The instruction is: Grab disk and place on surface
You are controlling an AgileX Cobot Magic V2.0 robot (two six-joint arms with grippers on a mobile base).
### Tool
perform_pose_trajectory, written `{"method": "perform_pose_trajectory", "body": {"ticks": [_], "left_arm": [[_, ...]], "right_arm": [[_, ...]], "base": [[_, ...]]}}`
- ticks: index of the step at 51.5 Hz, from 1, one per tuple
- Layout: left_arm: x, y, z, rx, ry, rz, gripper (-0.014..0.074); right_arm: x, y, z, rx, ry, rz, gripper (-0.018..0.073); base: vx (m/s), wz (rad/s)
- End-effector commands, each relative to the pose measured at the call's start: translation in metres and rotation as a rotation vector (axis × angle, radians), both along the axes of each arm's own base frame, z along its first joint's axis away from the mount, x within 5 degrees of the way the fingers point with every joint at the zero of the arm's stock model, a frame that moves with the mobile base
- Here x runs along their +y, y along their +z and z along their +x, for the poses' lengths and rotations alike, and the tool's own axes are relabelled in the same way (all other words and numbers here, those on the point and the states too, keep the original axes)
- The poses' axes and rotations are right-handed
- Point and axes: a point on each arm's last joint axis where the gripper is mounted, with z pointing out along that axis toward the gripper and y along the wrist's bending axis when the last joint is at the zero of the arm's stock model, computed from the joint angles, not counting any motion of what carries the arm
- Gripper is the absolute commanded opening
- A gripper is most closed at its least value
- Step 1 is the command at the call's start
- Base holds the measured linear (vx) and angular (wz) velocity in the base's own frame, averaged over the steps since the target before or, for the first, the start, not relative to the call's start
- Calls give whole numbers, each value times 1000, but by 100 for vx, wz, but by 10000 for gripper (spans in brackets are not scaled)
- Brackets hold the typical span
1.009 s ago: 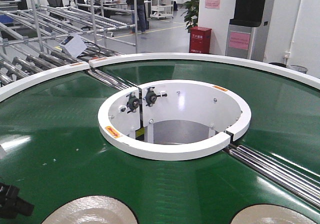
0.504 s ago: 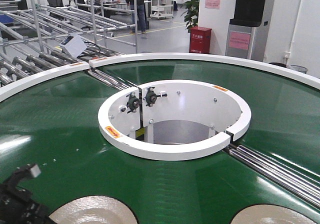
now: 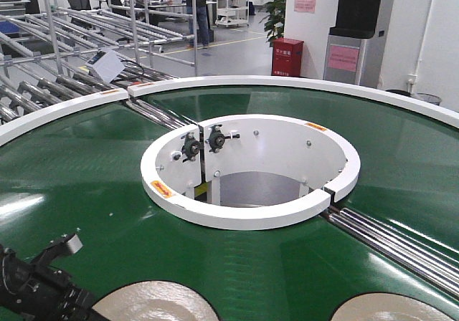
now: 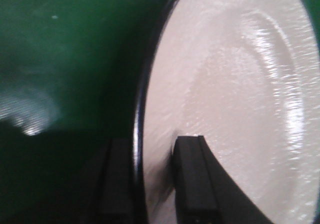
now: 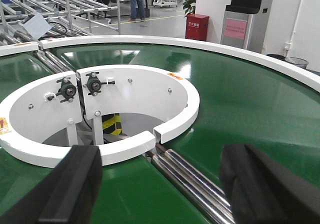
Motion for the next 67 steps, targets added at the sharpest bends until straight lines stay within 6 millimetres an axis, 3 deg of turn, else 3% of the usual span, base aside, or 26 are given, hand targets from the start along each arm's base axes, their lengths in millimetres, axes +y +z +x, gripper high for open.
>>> {"method": "perform_pose_trajectory", "body": {"ticks": [1,7,18,33,43,50,51,54,61,67], "left_arm": [[-11,47,2,-101,3,-135,-10],[-8,81,5,-194,42,-228,-8],[18,149,1,-394,134,-330,-8],[51,208,-17,-572,293,-513,-8],[66,223,-20,-620,403,-559,-8],[67,224,-20,-629,419,-551,-8],[66,224,-20,-627,414,-552,-8],[66,224,-21,-626,410,-550,-8],[66,222,-22,-619,395,-537,-8],[65,222,-22,-616,387,-537,-8]], "right_arm": [[1,18,-1,-110,10,-21,539],[1,18,-1,-105,9,-21,539],[1,17,-1,-98,8,-21,539],[0,14,-1,-68,3,48,538],[-4,-11,22,308,-69,149,475],[6,-29,60,555,9,173,433],[18,-39,91,706,135,191,431],[17,-41,103,763,173,217,431],[-12,-42,125,819,190,338,431],[-64,-50,129,842,123,458,431]], "base": [[0,0],[0,0],[0,0],[0,0],[0,0],[0,0],[0,0],[0,0],[0,0],[0,0]]}}
